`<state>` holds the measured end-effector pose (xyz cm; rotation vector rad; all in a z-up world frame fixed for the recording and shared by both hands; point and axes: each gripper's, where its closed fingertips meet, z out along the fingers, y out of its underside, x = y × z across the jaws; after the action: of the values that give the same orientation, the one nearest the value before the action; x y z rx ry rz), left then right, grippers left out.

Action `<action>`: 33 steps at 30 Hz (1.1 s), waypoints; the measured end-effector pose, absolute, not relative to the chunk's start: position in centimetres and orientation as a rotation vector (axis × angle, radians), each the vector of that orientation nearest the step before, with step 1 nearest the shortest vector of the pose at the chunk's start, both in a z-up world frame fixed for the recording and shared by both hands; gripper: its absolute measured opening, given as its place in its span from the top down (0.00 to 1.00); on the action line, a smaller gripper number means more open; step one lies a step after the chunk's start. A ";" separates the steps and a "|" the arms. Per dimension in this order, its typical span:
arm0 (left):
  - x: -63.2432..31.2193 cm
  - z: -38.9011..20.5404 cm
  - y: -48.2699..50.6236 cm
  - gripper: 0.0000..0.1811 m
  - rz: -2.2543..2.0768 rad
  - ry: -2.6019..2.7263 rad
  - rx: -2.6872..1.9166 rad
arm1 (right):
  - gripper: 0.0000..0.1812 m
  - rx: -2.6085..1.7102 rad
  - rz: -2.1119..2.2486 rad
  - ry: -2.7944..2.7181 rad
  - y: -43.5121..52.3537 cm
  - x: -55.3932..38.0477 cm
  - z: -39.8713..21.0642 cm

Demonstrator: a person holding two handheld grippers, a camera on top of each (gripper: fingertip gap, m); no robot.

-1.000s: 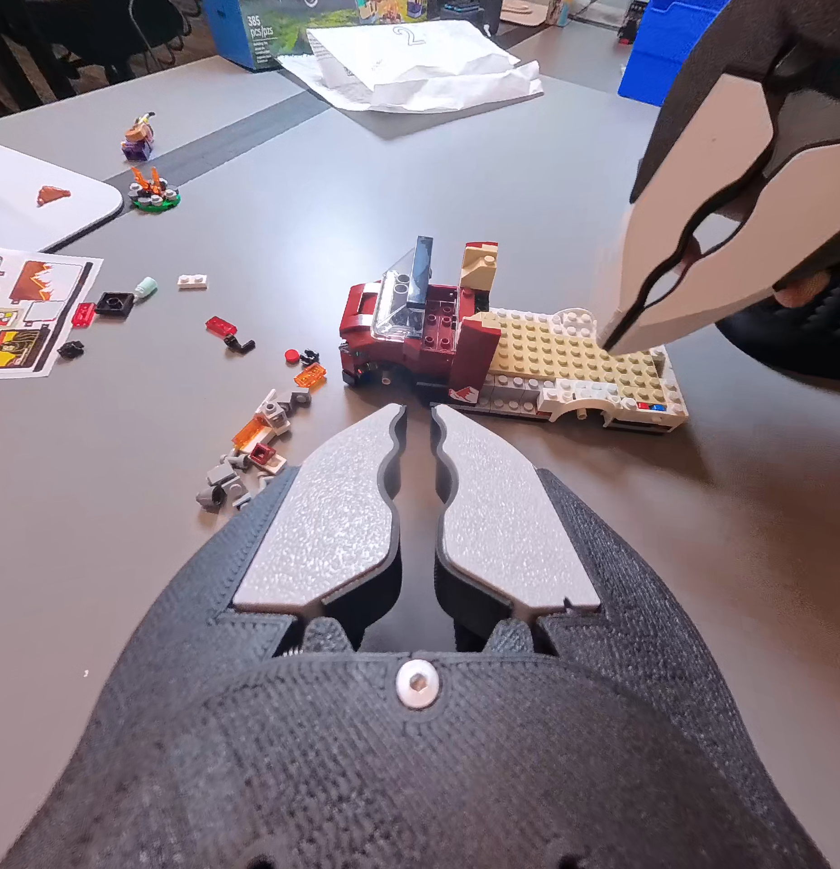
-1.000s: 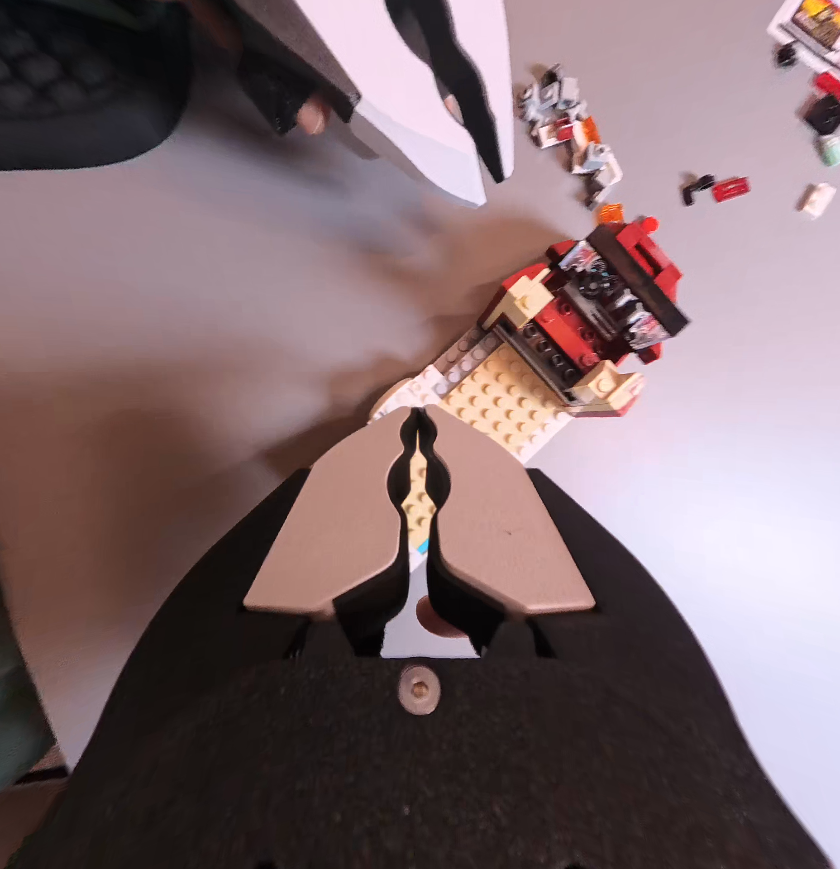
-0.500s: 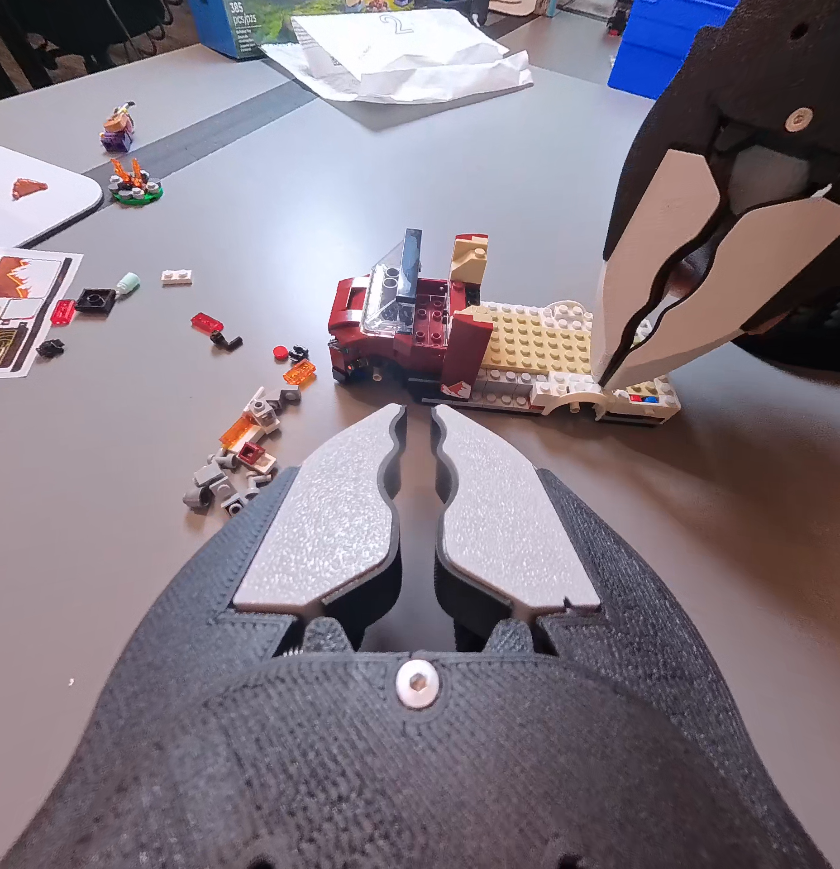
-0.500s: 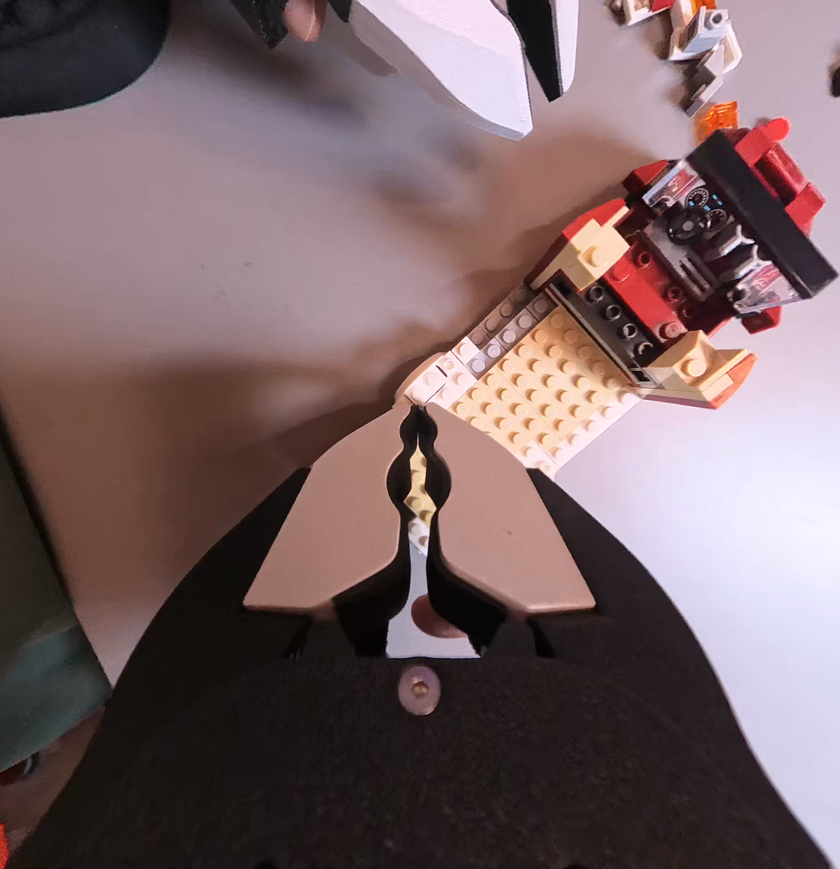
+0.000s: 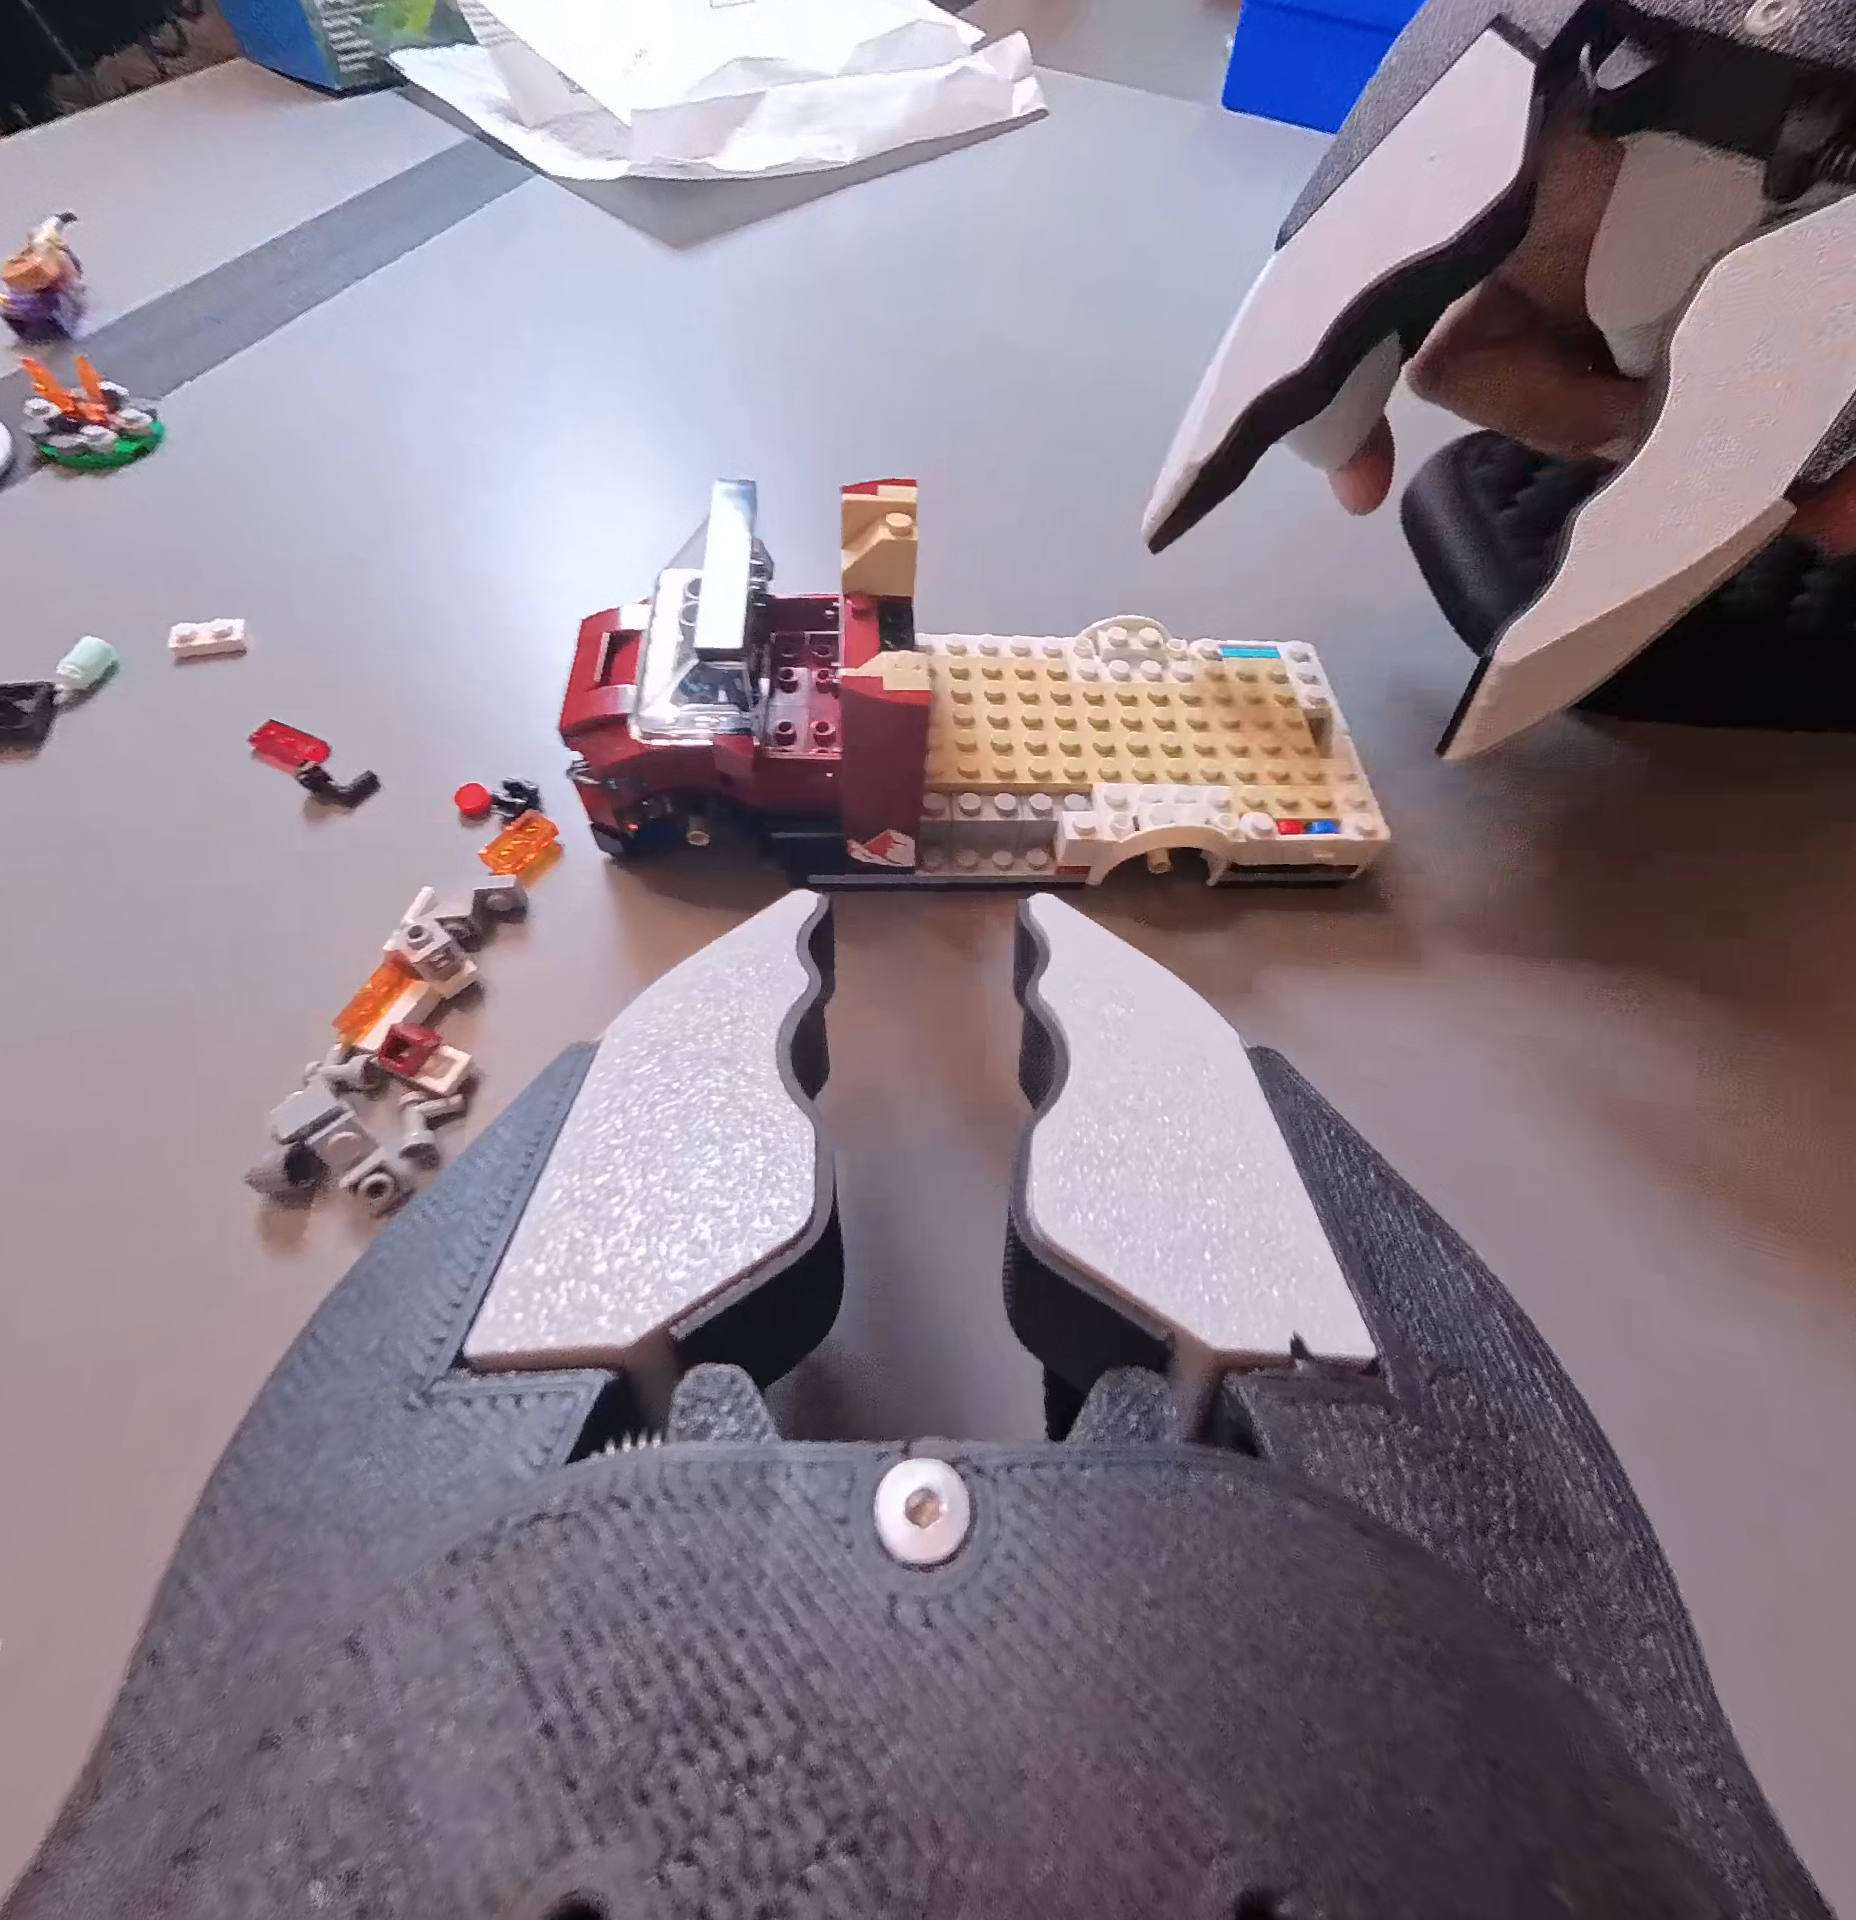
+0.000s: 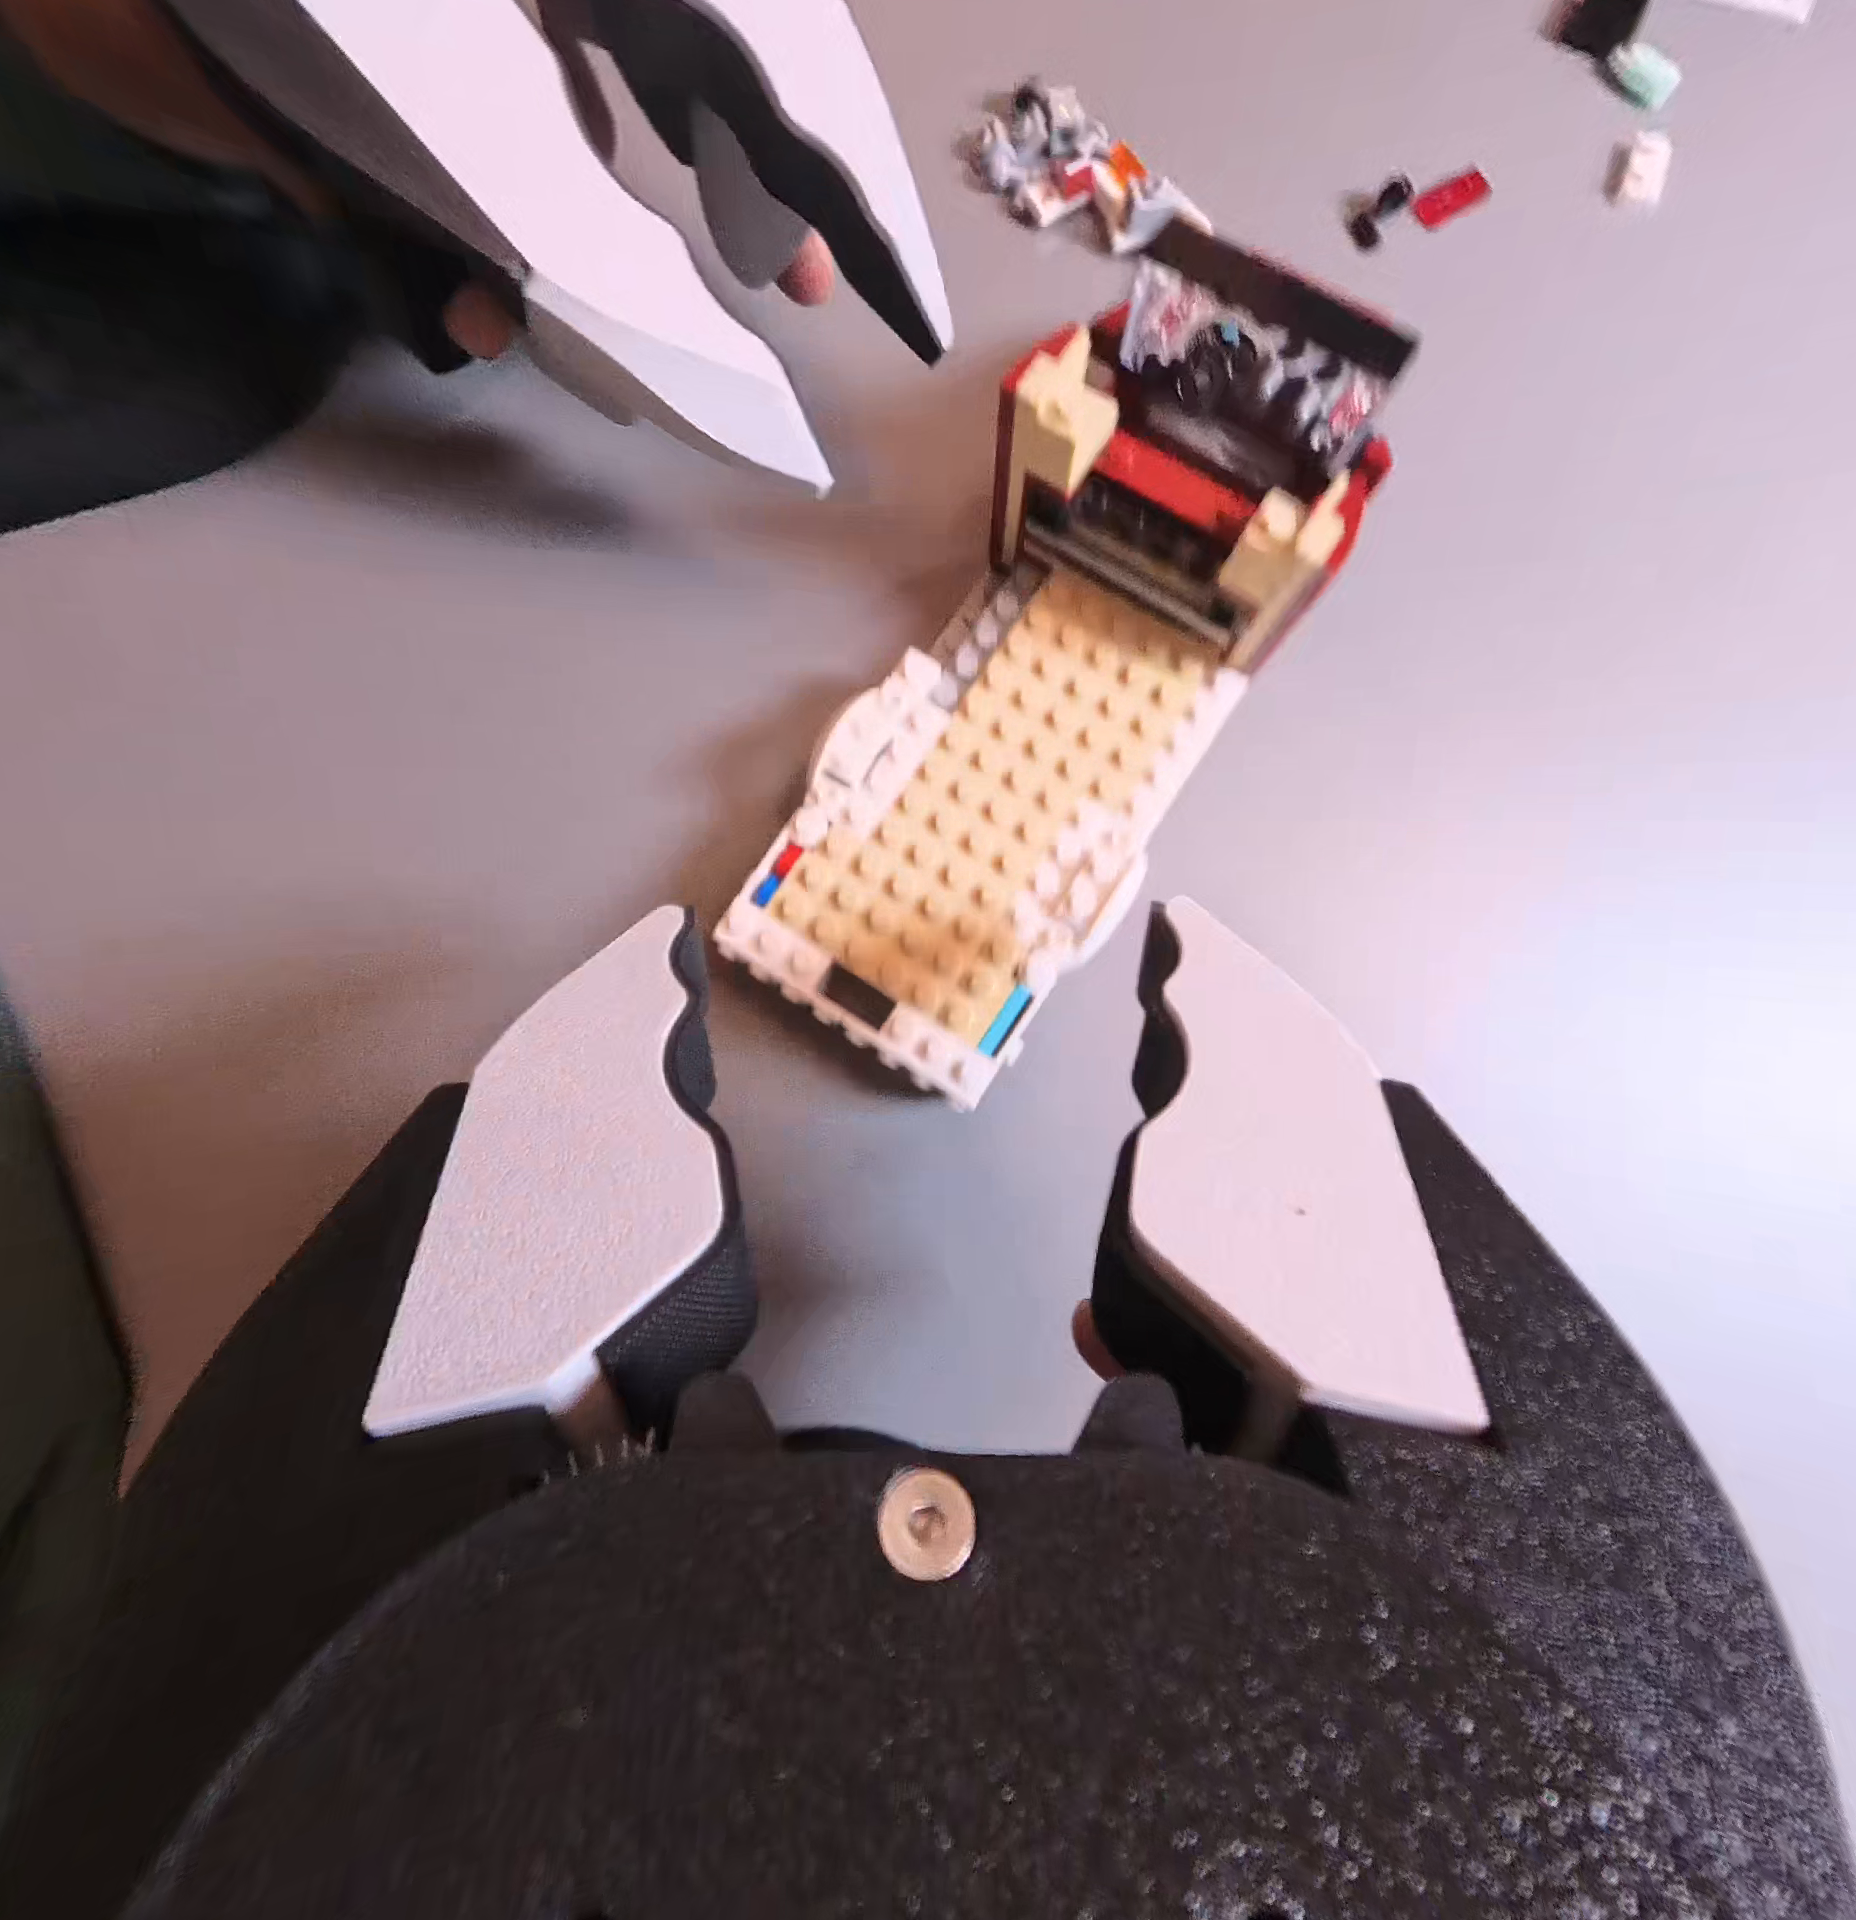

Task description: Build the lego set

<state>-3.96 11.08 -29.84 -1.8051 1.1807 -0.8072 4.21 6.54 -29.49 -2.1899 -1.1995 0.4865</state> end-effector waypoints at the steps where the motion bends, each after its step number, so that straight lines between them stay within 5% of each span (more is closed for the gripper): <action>1: -3.7 -29.9 10.7 0.80 -0.816 1.197 -1.806 | 0.55 -2.207 0.494 -1.159 6.1 4.9 -30.0; 8: -1.9 -30.4 7.5 0.77 -0.849 1.339 -1.825 | 0.69 -2.309 0.459 -1.030 5.4 4.7 -32.4; 19: -5.1 -32.2 6.2 0.56 -0.516 1.387 -1.981 | 0.73 -2.150 0.729 -1.109 2.8 1.0 -30.5; 33: -4.9 -32.7 7.1 0.70 -0.392 1.356 -1.978 | 0.84 -1.793 0.495 -1.524 14.2 2.1 -27.7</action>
<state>-4.86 7.07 -32.72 -1.9780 1.3560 -0.3918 2.10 14.23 -27.74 -1.7935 -1.5243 0.4953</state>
